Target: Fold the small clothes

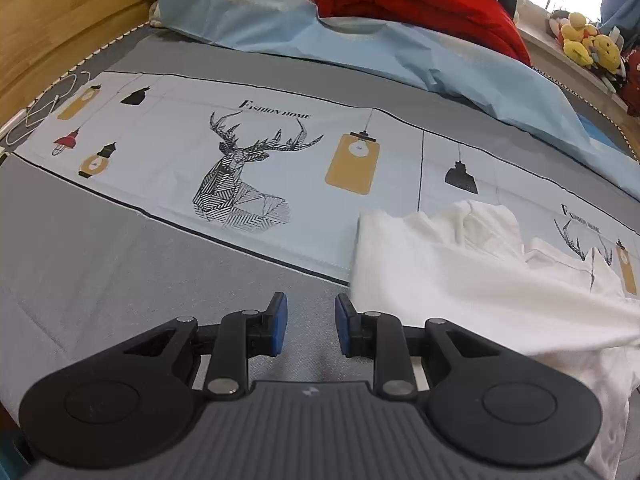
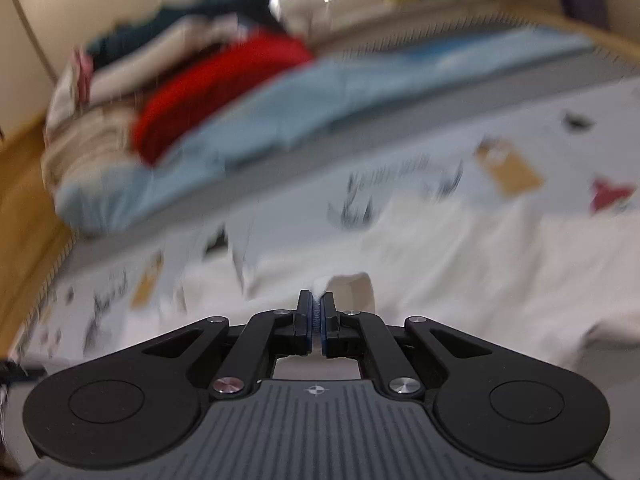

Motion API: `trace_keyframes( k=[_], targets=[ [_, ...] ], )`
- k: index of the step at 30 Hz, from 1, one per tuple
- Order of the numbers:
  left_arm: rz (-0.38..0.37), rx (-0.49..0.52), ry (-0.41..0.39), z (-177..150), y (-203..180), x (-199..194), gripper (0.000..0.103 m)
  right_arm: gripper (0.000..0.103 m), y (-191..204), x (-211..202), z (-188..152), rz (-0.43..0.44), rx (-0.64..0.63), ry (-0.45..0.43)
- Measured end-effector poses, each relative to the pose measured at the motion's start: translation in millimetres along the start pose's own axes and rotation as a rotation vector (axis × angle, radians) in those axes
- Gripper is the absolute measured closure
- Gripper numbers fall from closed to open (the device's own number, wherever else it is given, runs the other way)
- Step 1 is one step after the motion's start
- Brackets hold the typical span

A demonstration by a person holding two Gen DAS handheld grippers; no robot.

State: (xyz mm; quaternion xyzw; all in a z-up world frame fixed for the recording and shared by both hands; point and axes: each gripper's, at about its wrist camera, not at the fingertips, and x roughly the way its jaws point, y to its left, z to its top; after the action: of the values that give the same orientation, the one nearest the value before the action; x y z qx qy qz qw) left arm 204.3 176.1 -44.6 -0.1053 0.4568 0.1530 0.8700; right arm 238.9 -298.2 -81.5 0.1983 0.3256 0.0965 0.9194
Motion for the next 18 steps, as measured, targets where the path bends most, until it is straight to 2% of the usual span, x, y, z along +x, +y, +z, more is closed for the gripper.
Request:
trace_keyframes(
  k=[1,3,4,5,7,9,11,13,14,16,17,18],
  targets=[
    [-0.002,0.005,0.000,0,-1,0,0.075,0.100,-13,-3,2,-0.063,-0.008,0.000],
    [-0.004,0.016,-0.005,1,-6,1,0.075,0.100,-44,3,2,-0.209,0.017,0.059],
    [-0.004,0.024,-0.007,1,-10,2,0.075,0.100,-59,6,0,-0.249,0.036,0.086],
    [-0.006,0.032,-0.006,1,-13,3,0.075,0.100,-71,7,-1,-0.266,0.059,0.102],
    [-0.014,0.043,0.000,1,-19,5,0.075,0.100,-81,0,1,-0.255,0.073,0.076],
    [-0.017,0.045,0.006,1,-24,8,0.075,0.100,-75,-13,6,-0.248,0.014,-0.003],
    [-0.025,0.044,0.011,0,-29,11,0.075,0.100,-73,-24,11,-0.236,0.006,-0.087],
    [-0.032,0.047,0.016,0,-35,14,0.075,0.100,-78,-26,13,-0.285,0.010,-0.108],
    [-0.036,0.051,0.020,-1,-38,15,0.075,0.100,-83,-19,12,-0.315,0.021,-0.066],
    [-0.042,0.060,0.032,-3,-44,20,0.075,0.099,-95,1,5,-0.384,0.031,0.077],
    [-0.045,0.061,0.038,-4,-46,22,0.075,0.099,-101,6,1,-0.420,0.052,0.115],
    [-0.048,0.061,0.047,-5,-48,25,0.075,0.098,-106,6,1,-0.425,0.093,0.116]
  ],
)
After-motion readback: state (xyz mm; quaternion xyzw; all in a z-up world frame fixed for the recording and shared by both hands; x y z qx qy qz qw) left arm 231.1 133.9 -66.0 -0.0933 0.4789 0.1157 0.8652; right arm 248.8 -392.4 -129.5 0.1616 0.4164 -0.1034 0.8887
